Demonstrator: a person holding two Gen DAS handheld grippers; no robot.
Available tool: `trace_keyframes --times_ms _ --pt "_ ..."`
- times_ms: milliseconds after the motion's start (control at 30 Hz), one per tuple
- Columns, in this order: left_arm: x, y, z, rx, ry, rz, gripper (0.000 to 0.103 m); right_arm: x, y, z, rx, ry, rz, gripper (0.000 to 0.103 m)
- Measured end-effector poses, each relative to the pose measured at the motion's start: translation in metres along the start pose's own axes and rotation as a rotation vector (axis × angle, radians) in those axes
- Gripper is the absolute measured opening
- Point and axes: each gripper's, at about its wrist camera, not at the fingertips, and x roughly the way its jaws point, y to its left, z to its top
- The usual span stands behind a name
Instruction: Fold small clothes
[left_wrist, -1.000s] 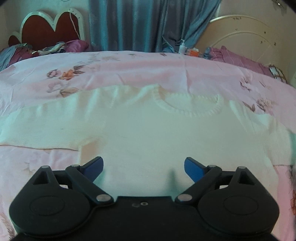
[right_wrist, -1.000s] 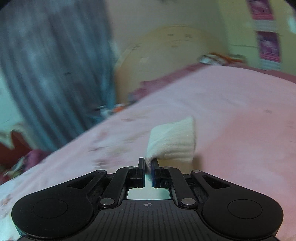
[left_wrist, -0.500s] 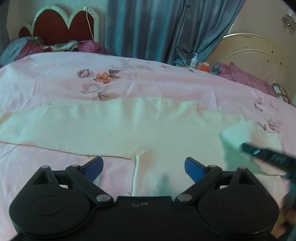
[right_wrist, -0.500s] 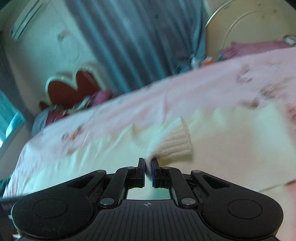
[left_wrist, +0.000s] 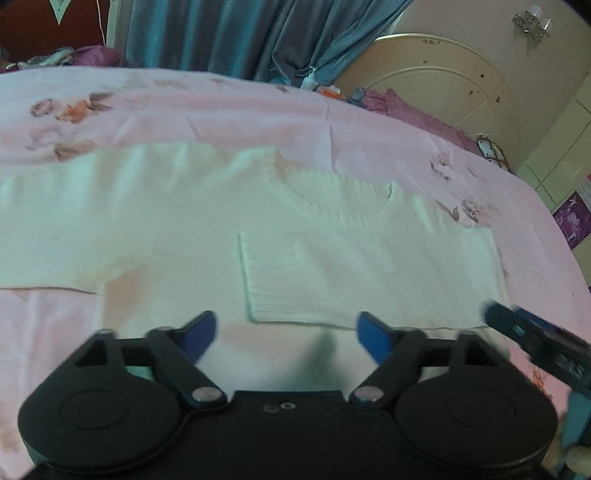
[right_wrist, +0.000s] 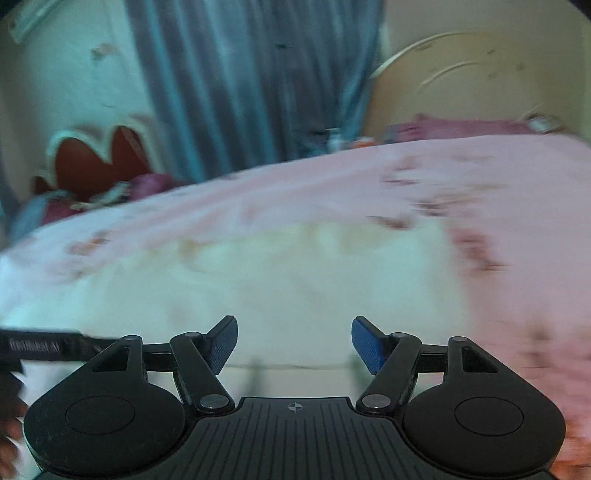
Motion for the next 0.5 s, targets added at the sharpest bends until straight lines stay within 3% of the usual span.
trace_keyframes --times_ms 33,167,233,333,500 --pt "0.006 0.0 -0.001 -0.014 -0.001 -0.006 0.058 -0.003 -0.011 -0.005 0.013 0.005 -0.021 0.068" --pt "0.014 -0.001 0.0 -0.05 -0.036 -0.005 0.044 -0.01 -0.042 -0.019 0.067 0.025 -0.081 0.068" --pt "0.014 -0.004 0.0 -0.045 -0.053 -0.006 0.019 -0.01 -0.049 -0.023 0.077 0.035 -0.101 0.068" --pt "0.016 -0.006 -0.001 -0.041 -0.055 -0.02 0.007 -0.01 -0.053 -0.026 0.086 0.043 -0.11 0.068" --pt "-0.014 -0.008 0.019 -0.087 -0.16 -0.092 0.007 0.004 -0.044 -0.019 0.08 0.049 -0.123 0.068"
